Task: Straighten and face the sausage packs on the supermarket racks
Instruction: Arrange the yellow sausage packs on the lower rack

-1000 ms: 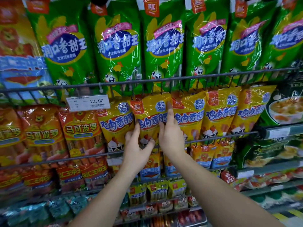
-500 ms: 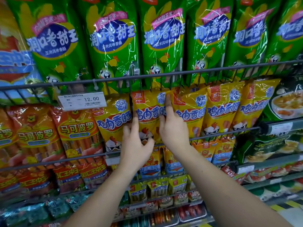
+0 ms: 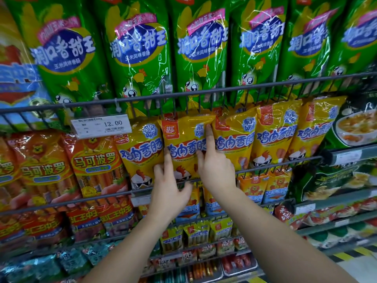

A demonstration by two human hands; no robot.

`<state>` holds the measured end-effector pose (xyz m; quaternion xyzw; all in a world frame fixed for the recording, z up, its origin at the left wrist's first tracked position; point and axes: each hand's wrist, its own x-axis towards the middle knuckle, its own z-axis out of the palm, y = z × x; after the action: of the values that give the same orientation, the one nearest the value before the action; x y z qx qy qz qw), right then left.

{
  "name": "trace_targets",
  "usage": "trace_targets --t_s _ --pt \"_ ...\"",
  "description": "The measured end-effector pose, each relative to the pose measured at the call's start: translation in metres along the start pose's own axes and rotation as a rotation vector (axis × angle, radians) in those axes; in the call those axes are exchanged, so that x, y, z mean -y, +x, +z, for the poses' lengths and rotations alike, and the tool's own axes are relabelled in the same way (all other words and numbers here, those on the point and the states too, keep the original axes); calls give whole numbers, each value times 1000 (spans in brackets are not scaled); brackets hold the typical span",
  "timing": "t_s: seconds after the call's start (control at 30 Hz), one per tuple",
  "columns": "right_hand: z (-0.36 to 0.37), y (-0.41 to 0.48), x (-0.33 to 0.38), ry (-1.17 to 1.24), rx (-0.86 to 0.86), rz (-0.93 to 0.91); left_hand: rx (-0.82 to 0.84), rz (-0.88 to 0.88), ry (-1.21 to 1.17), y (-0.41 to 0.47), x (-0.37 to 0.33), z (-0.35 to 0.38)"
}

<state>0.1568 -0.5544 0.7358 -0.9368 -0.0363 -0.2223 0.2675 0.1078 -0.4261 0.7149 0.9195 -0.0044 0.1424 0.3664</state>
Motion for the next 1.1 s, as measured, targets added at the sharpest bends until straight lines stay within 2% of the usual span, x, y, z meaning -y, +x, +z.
trace_targets --t_s 0.13,0.23,0.37,0.47,0.63,1.1 --pt "-7 -8 -14 -84 -44 -12 -137 96 173 -2 -3 -7" --pt "-7 -18 -21 -14 -141 -85 -222 287 364 2 -5 -10" --pt "2 -24 -22 -24 -203 -252 -132 483 631 21 -11 -10" --pt "9 -23 -22 -93 -146 -292 -78 475 739 38 -11 -10" --pt "13 -18 -27 -188 -102 -294 -91 450 831 48 -8 -1" --pt "3 -23 -36 -50 -7 -327 -124 406 743 43 -17 3"
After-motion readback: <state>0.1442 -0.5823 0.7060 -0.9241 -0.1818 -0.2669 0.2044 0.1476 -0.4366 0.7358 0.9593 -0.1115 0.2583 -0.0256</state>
